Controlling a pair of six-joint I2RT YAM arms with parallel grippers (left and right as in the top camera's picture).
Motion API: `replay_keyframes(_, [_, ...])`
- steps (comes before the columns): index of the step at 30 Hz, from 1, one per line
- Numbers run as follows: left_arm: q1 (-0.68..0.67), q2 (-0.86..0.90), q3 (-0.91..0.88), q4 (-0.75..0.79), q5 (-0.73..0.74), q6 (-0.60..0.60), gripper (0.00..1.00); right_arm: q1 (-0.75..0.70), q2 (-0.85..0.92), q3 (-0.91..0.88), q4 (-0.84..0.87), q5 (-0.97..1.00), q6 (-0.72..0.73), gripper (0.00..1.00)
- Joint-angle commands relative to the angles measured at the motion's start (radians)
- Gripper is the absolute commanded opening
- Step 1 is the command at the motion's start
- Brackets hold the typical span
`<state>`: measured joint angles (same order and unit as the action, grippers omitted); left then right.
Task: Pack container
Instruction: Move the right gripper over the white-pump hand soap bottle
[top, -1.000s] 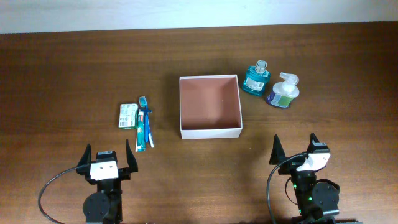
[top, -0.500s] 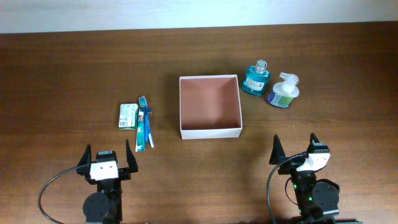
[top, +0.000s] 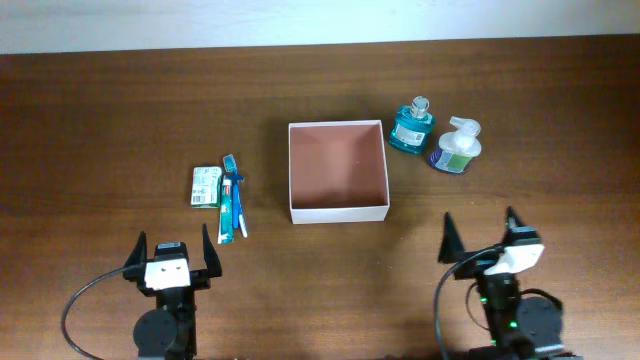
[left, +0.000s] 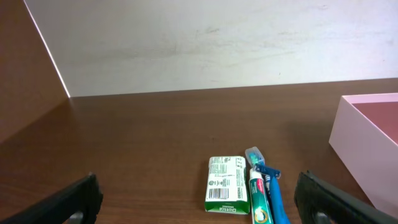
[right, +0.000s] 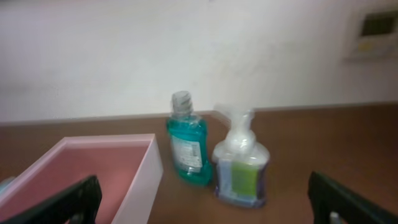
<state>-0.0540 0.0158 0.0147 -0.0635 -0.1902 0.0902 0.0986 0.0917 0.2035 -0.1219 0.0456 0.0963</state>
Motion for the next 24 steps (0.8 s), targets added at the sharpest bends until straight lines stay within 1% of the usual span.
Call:
replay_keyframes(1, [0.002,-0.004,-0.006,-0.001,0.011,0.017,0.99,-0.008,0.154,0.230,-0.082,0.167,-0.019,0.98])
replay_keyframes(3, [0.002,-0.004,-0.006,-0.001,0.011,0.017,0.99,-0.008,0.274,0.359,-0.174,0.196,-0.019,0.98])
replay_keyframes(7, [0.002,-0.004,-0.006,-0.001,0.011,0.017,0.99,-0.008,0.596,0.679,-0.388,0.199,-0.024,0.99])
replay_keyframes(11, [0.002,-0.004,-0.006,-0.001,0.011,0.017,0.99,-0.008,0.866,0.964,-0.577,0.191,-0.040,0.99])
replay_keyframes(14, [0.002,-0.004,-0.006,-0.001,0.011,0.017,0.99,-0.008,1.018,1.119,-0.654,0.192,-0.040,0.99])
replay_keyframes(17, [0.002,-0.004,-0.006,-0.001,0.011,0.017,0.99,-0.008,1.126,1.188,-0.699,0.192,-0.040,0.99])
replay_keyframes(24, [0.002,-0.004,-0.006,-0.001,0.011,0.017,0.99,-0.028,1.303,1.194,-0.705,0.238,-0.040,0.99])
